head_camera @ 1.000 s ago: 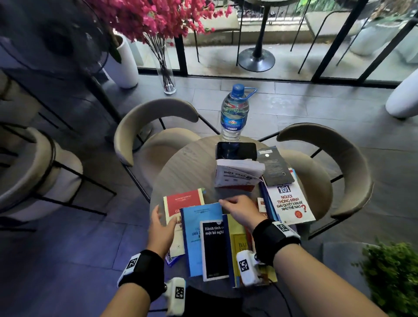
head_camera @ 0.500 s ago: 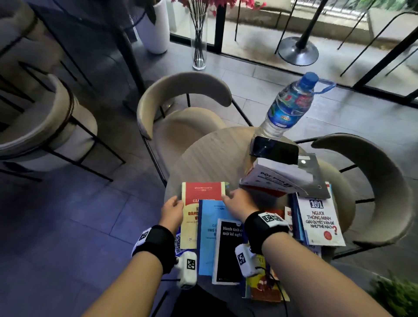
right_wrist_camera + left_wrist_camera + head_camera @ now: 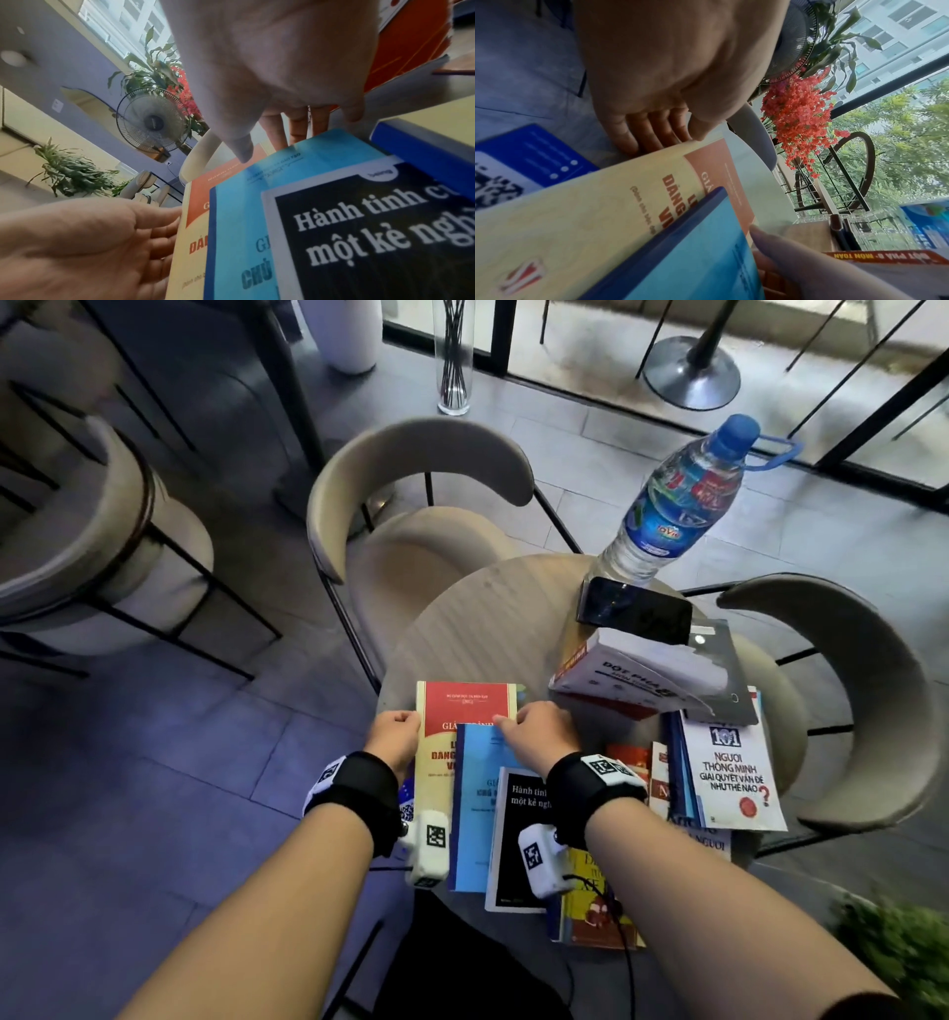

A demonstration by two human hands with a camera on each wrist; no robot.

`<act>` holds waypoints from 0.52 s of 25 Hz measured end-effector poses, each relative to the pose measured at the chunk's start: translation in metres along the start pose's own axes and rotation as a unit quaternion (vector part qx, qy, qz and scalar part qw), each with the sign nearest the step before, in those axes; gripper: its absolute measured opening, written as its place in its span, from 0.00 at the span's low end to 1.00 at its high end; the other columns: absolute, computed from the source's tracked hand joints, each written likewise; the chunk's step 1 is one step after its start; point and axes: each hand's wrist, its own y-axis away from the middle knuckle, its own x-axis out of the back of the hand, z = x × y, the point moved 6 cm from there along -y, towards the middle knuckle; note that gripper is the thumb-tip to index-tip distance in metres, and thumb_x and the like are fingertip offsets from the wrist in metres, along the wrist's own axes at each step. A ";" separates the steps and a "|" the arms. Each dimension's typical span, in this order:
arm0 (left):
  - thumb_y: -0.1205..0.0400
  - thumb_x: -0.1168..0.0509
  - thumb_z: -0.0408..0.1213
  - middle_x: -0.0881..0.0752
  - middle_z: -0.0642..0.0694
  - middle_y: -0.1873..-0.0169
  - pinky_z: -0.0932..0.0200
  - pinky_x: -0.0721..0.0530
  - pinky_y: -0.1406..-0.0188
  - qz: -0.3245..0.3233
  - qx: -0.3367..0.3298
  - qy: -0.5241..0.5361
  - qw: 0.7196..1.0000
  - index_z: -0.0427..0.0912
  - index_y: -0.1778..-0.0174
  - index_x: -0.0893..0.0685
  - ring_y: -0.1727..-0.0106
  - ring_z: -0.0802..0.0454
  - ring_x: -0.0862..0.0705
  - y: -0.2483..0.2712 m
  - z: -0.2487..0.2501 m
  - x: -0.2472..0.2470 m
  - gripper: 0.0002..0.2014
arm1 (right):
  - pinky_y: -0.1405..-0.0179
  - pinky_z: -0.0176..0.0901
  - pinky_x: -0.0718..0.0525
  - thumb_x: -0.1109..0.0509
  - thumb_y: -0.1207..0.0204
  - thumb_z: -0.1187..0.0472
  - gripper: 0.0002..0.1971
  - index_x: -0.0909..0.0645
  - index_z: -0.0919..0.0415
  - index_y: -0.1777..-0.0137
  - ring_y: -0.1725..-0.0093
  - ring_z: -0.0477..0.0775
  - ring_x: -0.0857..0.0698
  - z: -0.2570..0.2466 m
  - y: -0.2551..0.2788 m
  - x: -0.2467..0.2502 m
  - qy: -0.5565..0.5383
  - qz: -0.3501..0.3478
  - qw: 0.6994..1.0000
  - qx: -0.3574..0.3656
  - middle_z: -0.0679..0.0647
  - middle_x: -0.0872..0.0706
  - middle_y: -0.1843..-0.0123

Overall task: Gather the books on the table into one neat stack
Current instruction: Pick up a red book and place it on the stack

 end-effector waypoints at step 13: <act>0.08 0.42 0.41 0.11 0.38 0.43 0.41 0.08 0.52 0.051 -0.164 0.078 0.982 0.44 0.34 0.24 0.45 0.40 0.09 0.044 0.040 0.024 0.10 | 0.37 0.58 0.11 0.21 0.23 0.46 0.21 0.15 0.58 0.37 0.43 0.52 0.10 -0.043 0.020 0.005 -0.224 -0.032 0.971 0.082 0.51 0.09 0.43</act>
